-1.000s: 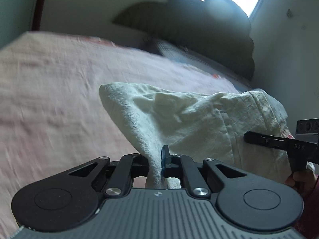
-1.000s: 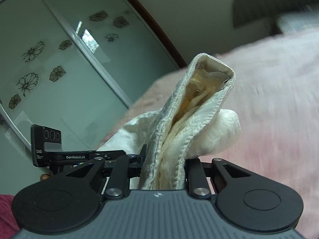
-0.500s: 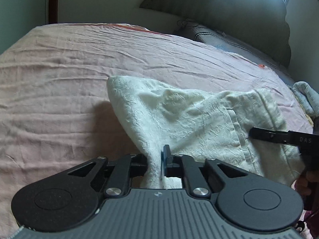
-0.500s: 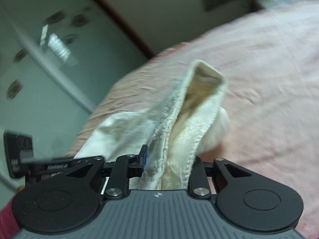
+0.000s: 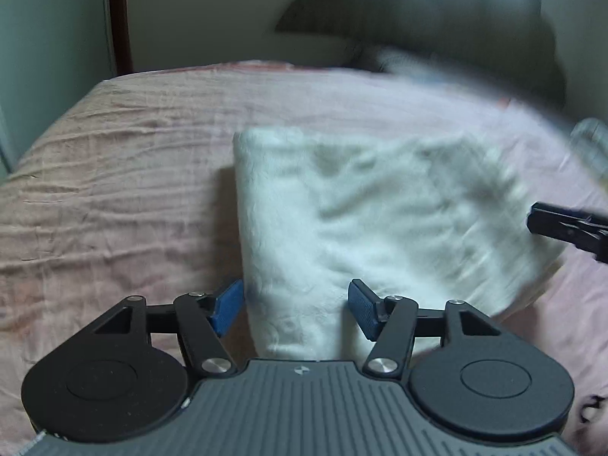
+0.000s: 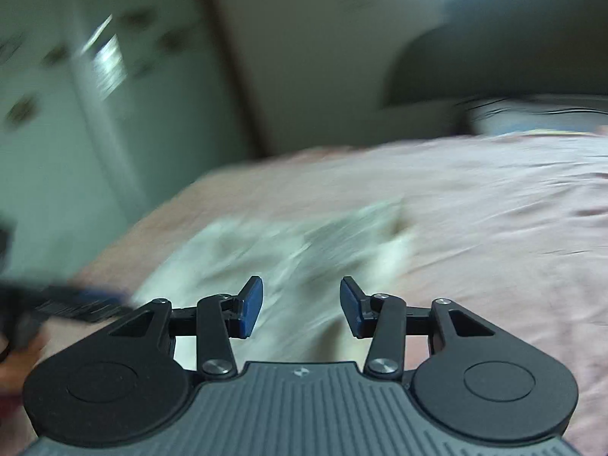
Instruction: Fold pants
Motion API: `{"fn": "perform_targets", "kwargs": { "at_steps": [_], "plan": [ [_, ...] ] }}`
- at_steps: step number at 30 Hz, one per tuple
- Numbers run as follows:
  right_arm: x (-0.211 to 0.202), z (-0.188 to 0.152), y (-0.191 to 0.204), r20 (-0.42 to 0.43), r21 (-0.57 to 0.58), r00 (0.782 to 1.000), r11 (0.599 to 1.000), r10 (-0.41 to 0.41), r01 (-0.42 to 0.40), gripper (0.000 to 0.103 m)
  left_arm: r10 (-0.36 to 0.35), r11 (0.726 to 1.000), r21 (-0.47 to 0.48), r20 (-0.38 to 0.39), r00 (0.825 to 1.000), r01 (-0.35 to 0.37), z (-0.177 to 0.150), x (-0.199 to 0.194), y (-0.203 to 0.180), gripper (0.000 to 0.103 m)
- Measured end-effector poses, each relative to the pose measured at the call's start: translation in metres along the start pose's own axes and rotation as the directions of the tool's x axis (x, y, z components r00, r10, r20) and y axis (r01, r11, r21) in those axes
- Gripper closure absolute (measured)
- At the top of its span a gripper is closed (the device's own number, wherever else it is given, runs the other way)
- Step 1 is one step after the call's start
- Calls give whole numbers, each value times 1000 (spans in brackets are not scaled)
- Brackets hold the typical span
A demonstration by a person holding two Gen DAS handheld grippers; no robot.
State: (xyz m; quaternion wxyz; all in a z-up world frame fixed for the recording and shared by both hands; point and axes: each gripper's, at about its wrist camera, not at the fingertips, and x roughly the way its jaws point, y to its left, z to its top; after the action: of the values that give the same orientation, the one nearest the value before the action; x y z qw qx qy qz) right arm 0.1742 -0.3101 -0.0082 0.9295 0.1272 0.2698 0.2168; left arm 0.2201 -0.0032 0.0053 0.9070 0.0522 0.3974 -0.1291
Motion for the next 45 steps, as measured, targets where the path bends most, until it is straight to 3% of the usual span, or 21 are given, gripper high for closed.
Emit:
{"fn": "perform_targets", "kwargs": {
  "at_steps": [3, 5, 8, 10, 12, 15, 19, 23, 27, 30, 32, 37, 45],
  "plan": [
    [22, -13, 11, -95, -69, 992, 995, -79, 73, 61, 53, 999, -13, -10, 999, -53, 1, 4, 2, 36],
    [15, -12, 11, -77, -9, 992, 995, -104, 103, 60, 54, 998, -46, 26, 998, -53, 1, -14, 7, 39],
    [-5, -6, 40, -8, -80, 996, 993, -84, 83, 59, 74, 997, -43, 69, 995, -71, -6, -29, 8, 26],
    [-3, -10, 47, -39, -111, 996, 991, -79, 74, 56, 119, 993, -9, 41, 992, -119, -10, -22, 1, 24],
    [13, -17, 42, -125, -86, 985, 990, -118, 108, 55, 155, 988, -4, -22, 988, -155, -12, -15, -2, 26],
    [1, -21, 47, -98, -5, 988, 993, -115, 115, 54, 104, 992, -67, -3, 995, -104, -19, -37, 1, 23],
    [-42, -27, 79, 0, -33, 991, 991, -133, 133, 6, 110, 991, -74, 8, 994, -109, -32, -61, -6, 19],
    [-65, -37, 100, -43, 22, 992, 993, -119, 120, 5, 111, 991, -72, -8, 994, -111, -46, -77, -14, 15],
    [-85, -43, 127, -114, 66, 979, 982, -167, 176, 4, 105, 993, -47, -46, 993, -107, -64, -88, -18, 13],
    [-98, -49, 139, -80, 122, 993, 988, -87, 96, 0, 164, 986, -23, -43, 985, -165, -79, -88, -24, 4],
    [-93, -55, 139, -74, 111, 995, 991, -64, 72, 0, 201, 978, -41, -39, 979, -202, -88, -82, -25, 3],
    [-61, -74, 136, -131, 21, 958, 965, -257, 261, 0, 201, 975, -84, -71, 977, -207, -100, -67, -23, 3],
    [-42, -84, 136, -105, -15, 952, 958, -288, 288, 0, 192, 977, -87, -34, 981, -194, -106, -52, -30, 3]
  ]
}}
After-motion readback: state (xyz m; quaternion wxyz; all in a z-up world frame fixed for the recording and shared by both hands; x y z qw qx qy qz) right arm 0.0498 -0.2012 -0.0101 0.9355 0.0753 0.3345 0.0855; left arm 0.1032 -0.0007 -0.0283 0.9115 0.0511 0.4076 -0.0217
